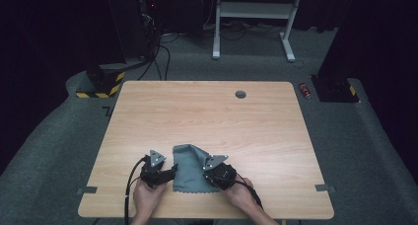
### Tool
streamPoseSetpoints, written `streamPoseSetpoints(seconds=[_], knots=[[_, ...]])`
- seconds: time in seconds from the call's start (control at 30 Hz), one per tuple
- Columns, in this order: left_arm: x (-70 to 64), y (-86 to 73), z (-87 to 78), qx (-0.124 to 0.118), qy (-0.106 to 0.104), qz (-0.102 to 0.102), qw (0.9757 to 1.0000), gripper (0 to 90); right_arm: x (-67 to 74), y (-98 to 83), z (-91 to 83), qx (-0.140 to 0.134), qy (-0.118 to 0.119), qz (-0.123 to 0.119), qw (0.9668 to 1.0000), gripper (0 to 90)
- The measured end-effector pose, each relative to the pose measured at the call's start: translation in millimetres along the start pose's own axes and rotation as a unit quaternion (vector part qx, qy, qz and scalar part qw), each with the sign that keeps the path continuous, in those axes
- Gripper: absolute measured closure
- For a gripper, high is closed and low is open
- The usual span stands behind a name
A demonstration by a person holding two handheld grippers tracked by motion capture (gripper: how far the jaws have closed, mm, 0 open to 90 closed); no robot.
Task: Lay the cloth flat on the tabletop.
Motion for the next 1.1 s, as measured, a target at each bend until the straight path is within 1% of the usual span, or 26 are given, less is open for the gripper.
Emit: streamPoseSetpoints(seconds=[0.03, 0.07, 0.1, 0.13, 0.17, 0.2, 0.23, 0.27, 0.33, 0.37, 0.4, 0.47, 0.5, 0.53, 0.57, 0.63, 0.67, 0.7, 0.73, 0.77, 0.87, 0.93, 0.97, 1.03, 1.07, 1.1], knots=[[0.0, 0.0, 0.0, 0.0, 0.0, 0.0, 1.0, 35.1, 0.0, 0.0, 0.0, 0.0, 0.0, 0.0, 1.0, 76.9], [0.0, 0.0, 0.0, 0.0, 0.0, 0.0, 1.0, 35.1, -0.8, 1.3, -3.5, -0.008, 0.011, 0.018, 0.9997, 74.4], [0.0, 0.0, 0.0, 0.0, 0.0, 0.0, 1.0, 35.1, -0.8, 1.3, -3.5, -0.008, 0.011, 0.018, 0.9997, 74.4], [-0.1, 0.0, 0.0, 0.0, 0.0, 0.0, 1.0, 35.0, -6.3, 6.0, -12.7, -0.028, 0.008, 0.03, 0.9991, 72.9], [-0.1, 0.0, 0.0, 0.0, 0.0, 0.0, 1.0, 35.0, -9.3, 7.7, -16.8, -0.036, 0.004, 0.036, 0.9987, 72.6], [-0.1, 0.0, 0.0, 0.0, 0.0, 0.0, 1.0, 35.0, -9.3, 7.7, -16.8, -0.036, 0.004, 0.036, 0.9987, 72.6], [-0.1, 0.0, 0.0, 0.0, 0.0, 0.0, 1.0, 35.0, -14.2, 9.9, -22.5, -0.047, -0.002, 0.045, 0.9979, 72.1], [0.1, 0.1, 0.1, 0.0, 0.0, 0.001, 1.0, 35.0, -26.3, 13.4, -34.3, -0.064, -0.016, 0.072, 0.9953, 71.6], [-0.1, 0.0, 0.0, 0.0, 0.0, 0.0, 1.0, 35.0, -36.5, 15.0, -40.6, -0.07, -0.028, 0.089, 0.9932, 70.0], [0.0, 0.0, 0.0, 0.0, 0.0, 0.0, 1.0, 35.0, -36.5, 15.0, -40.6, -0.07, -0.028, 0.089, 0.9932, 70.0], [-0.1, 0.0, 0.0, 0.0, -0.001, 0.0, 1.0, 34.9, -47.0, 15.4, -43.2, -0.067, -0.04, 0.108, 0.9911, 69.1], [-0.1, 0.0, 0.0, 0.0, -0.001, 0.0, 1.0, 34.9, -50.6, 15.6, -42.8, -0.068, -0.042, 0.111, 0.9906, 69.1], [0.1, 0.0, 0.0, 0.0, -0.001, 0.001, 1.0, 34.8, -59.3, 15.1, -39.4, -0.064, -0.047, 0.133, 0.988, 69.0], [0.1, 0.0, 0.0, 0.0, -0.001, 0.001, 1.0, 34.8, -59.3, 15.1, -39.4, -0.064, -0.047, 0.133, 0.988, 69.0], [0.1, 0.0, 0.0, 0.0, -0.001, 0.002, 1.0, 34.8, -66.0, 14.0, -34.3, -0.058, -0.048, 0.148, 0.9861, 68.9], [0.1, 0.0, 0.0, 0.0, -0.001, 0.002, 1.0, 34.6, -68.5, 13.8, -32.6, -0.057, -0.048, 0.151, 0.9857, 68.9], [-0.1, 0.0, 0.0, 0.0, -0.001, 0.001, 1.0, 34.5, -72.2, 14.0, -29.0, -0.058, -0.046, 0.161, 0.9842, 69.0], [-0.1, 0.0, 0.0, 0.0, -0.001, 0.001, 1.0, 34.5, -72.2, 14.0, -29.0, -0.058, -0.046, 0.161, 0.9842, 69.0], [-0.1, 0.0, 0.0, 0.0, -0.001, 0.001, 1.0, 34.5, -71.2, 11.4, -22.9, -0.039, -0.041, 0.163, 0.9851, 68.9], [-0.1, 0.0, 0.0, 0.0, -0.001, 0.001, 1.0, 34.5, -70.7, 9.6, -19.8, -0.029, -0.039, 0.163, 0.9855, 69.3], [-0.1, 0.0, 0.0, 0.0, -0.001, 0.001, 1.0, 34.4, -70.3, 4.0, -10.4, -0.004, -0.035, 0.161, 0.9864, 79.2], [-0.2, 0.0, 0.0, 0.0, -0.001, 0.001, 1.0, 34.4, -70.1, 4.8, -8.5, -0.002, -0.036, 0.157, 0.987, 86.6], [-0.2, 0.0, 0.0, 0.0, -0.001, 0.001, 1.0, 34.4, -70.1, 4.8, -8.5, -0.002, -0.036, 0.157, 0.987, 86.6], [-0.2, 0.0, 0.0, 0.0, -0.002, 0.002, 1.0, 34.3, -67.4, 10.6, -11.7, -0.01, -0.043, 0.145, 0.9884, 87.8], [-0.2, 0.0, 0.0, 0.0, -0.002, 0.002, 1.0, 34.2, -65.7, 15.3, -14.7, -0.019, -0.045, 0.129, 0.9904, 87.9], [-0.2, 0.0, 0.0, 0.0, -0.002, 0.002, 1.0, 34.2, -61.2, 19.8, -18.8, -0.025, -0.044, 0.124, 0.991, 88.0]])
Point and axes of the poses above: each handheld gripper's, and its own axes: z roughly forward along the jaws, y roughly out of its top, x roughly to its left, the point moved 10 cm from there along z, roughly forward along the jaws, and after that the axes turned 7 degrees about y, right-handed, at the moved point
